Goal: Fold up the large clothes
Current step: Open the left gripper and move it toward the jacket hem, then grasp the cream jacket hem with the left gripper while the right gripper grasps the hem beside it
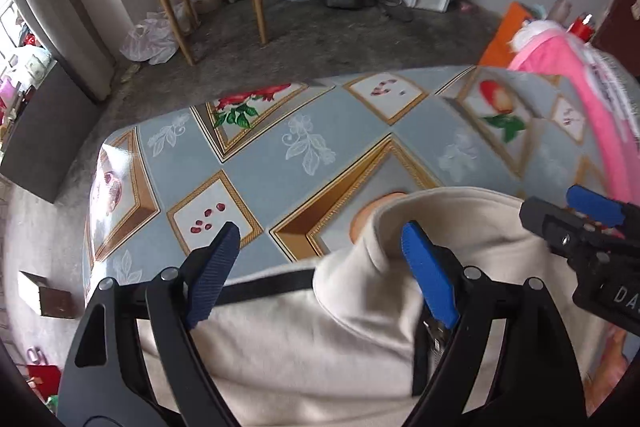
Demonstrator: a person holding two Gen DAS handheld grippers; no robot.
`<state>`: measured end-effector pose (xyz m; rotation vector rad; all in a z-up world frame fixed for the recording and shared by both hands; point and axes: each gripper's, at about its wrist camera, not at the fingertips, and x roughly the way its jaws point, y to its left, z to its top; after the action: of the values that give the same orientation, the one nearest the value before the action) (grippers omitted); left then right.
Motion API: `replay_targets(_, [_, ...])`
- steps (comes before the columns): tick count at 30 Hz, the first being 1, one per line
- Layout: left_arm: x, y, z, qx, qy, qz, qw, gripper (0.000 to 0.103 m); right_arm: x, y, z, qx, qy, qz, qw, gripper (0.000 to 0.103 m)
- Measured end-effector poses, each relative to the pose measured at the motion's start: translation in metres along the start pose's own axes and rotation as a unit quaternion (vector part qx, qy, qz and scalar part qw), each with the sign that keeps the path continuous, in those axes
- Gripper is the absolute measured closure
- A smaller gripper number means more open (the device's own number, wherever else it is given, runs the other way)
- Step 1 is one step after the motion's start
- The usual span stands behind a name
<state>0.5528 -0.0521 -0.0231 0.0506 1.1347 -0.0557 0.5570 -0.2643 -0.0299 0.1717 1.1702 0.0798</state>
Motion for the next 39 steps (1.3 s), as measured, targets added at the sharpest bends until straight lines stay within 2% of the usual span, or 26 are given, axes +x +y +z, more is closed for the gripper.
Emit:
replay_targets(3, [0.019, 0.003, 0.001, -0.007, 0.023, 0.001, 0.9997, 0.035, 0.027, 0.001, 0.008, 0.0, 0.03, -0.026, 0.999, 0.028])
replay_targets(5, [0.017, 0.007, -0.004, -0.01, 0.027, -0.013, 0.9995, 0.038, 0.033, 0.0, 0.005, -0.004, 0.043, -0.032, 0.999, 0.034])
replay_targets(7, [0.009, 0.006, -0.01, 0.007, 0.027, -0.021, 0.9994, 0.043, 0.033, -0.001, -0.004, -0.014, 0.058, -0.022, 0.998, 0.044])
replay_targets(11, [-0.01, 0.0, -0.028, 0.074, 0.029, -0.026, 0.9965, 0.044, 0.014, -0.006, -0.029, -0.041, 0.063, 0.003, 0.997, 0.064])
replay_targets(13, [-0.015, -0.003, -0.039, 0.106, 0.024, -0.013, 0.994, 0.044, 0.003, -0.01, -0.04, -0.053, 0.059, 0.01, 0.997, 0.08])
replay_targets(16, [-0.022, -0.002, -0.055, 0.141, 0.013, 0.0, 0.9899, 0.044, -0.013, -0.016, -0.056, -0.064, 0.055, 0.035, 0.996, 0.088])
replay_targets(21, [-0.036, 0.009, -0.082, 0.16, -0.003, -0.028, 0.9868, 0.051, -0.046, -0.009, -0.093, -0.116, 0.026, 0.051, 0.992, 0.089])
replay_targets(23, [-0.04, 0.011, -0.093, 0.169, -0.008, -0.034, 0.985, 0.06, -0.053, -0.003, -0.104, -0.136, 0.019, 0.052, 0.989, 0.089])
replay_targets(25, [-0.045, 0.013, -0.107, 0.178, -0.013, -0.038, 0.9832, 0.083, -0.056, 0.002, -0.114, -0.161, 0.014, 0.049, 0.986, 0.089])
replay_targets(26, [-0.048, 0.013, -0.113, 0.185, -0.016, -0.038, 0.9819, 0.088, -0.057, 0.005, -0.121, -0.172, 0.012, 0.05, 0.984, 0.089])
replay_targets(27, [-0.053, 0.013, -0.123, 0.198, -0.024, -0.036, 0.9793, 0.097, -0.059, 0.008, -0.131, -0.186, 0.011, 0.052, 0.981, 0.09])
replay_targets(28, [-0.058, 0.012, -0.131, 0.212, -0.032, -0.032, 0.9763, 0.101, -0.061, 0.01, -0.137, -0.195, 0.009, 0.055, 0.979, 0.09])
replay_targets(32, [-0.078, 0.01, -0.162, 0.264, -0.045, -0.039, 0.9627, 0.101, -0.064, 0.014, -0.164, -0.218, 0.01, 0.063, 0.974, 0.089])
replay_targets(34, [-0.09, 0.016, -0.167, 0.263, -0.051, -0.051, 0.9621, 0.101, -0.06, 0.014, -0.173, -0.224, 0.015, 0.057, 0.973, 0.089])
replay_targets(36, [-0.104, 0.026, -0.162, 0.23, -0.06, -0.09, 0.9672, 0.101, -0.055, 0.013, -0.177, -0.226, 0.018, 0.05, 0.973, 0.089])
replay_targets(38, [-0.12, 0.041, -0.145, 0.171, -0.082, -0.14, 0.9718, 0.101, -0.05, 0.013, -0.179, -0.232, 0.018, 0.042, 0.972, 0.089])
replay_targets(39, [-0.124, 0.048, -0.133, 0.139, -0.092, -0.151, 0.9743, 0.101, -0.048, 0.014, -0.18, -0.236, 0.019, 0.04, 0.971, 0.089])
